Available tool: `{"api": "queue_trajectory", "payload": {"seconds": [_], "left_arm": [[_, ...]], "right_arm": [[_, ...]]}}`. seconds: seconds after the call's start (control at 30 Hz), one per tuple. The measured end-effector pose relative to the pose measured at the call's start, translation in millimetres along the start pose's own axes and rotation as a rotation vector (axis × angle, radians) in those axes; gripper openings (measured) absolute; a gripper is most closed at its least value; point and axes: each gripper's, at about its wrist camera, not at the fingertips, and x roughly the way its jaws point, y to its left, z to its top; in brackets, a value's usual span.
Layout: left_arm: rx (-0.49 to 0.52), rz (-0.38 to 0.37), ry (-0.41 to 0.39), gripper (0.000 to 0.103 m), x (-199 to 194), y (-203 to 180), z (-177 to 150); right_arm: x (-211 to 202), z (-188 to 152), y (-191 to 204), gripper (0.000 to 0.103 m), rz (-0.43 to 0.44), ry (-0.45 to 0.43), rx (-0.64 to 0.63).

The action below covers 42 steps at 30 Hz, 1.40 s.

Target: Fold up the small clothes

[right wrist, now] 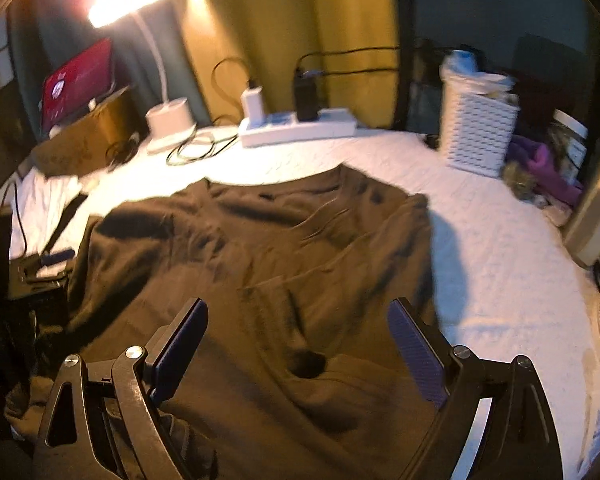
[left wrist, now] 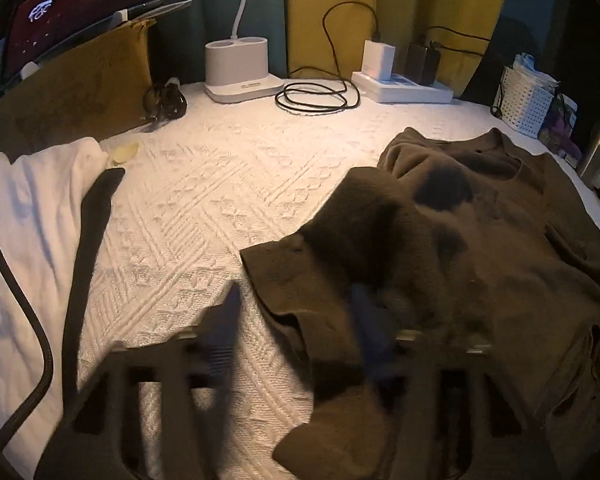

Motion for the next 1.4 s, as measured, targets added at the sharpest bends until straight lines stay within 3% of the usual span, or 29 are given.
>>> {"api": "queue_trajectory", "payload": {"seconds": [0.03, 0.13, 0.6, 0.83, 0.97, 1.2, 1.4], "left_arm": [[-0.007, -0.002, -0.001, 0.019, -0.1, 1.1, -0.2], [-0.057, -0.025, -0.008, 0.007, -2.0, 9.2, -1.0], [-0.198, 0.104, -0.162, 0.006, -69.2, 47.7, 2.0], [-0.235, 0.149, -0.164, 0.006, -80.3, 53.0, -11.5], [-0.305, 0.165, -0.102, 0.006, -69.7, 64.9, -32.3], [-0.279, 0.178, -0.172, 0.006, -95.7, 42.1, -25.4], [-0.205, 0.104, -0.234, 0.006, -113.7, 1.8, 1.5]], "right_arm": [[-3.1, -0.3, -3.7, 0.092, -0.006, -0.008, 0.007], [-6.8, -2.7, -11.2, 0.092, -0.012, -0.008, 0.017], [-16.5, -15.5, -24.8, 0.092, 0.000, -0.008, 0.039], [-25.9, -17.4, -23.5, 0.092, 0.025, -0.027, 0.033], [-34.4, -19.7, -25.2, 0.092, 0.036, -0.047, 0.034], [-42.4, -27.4, -34.5, 0.092, 0.058, -0.060, 0.042], [-50.5, -34.1, -46.7, 0.093, 0.076, -0.086, 0.067]]}}
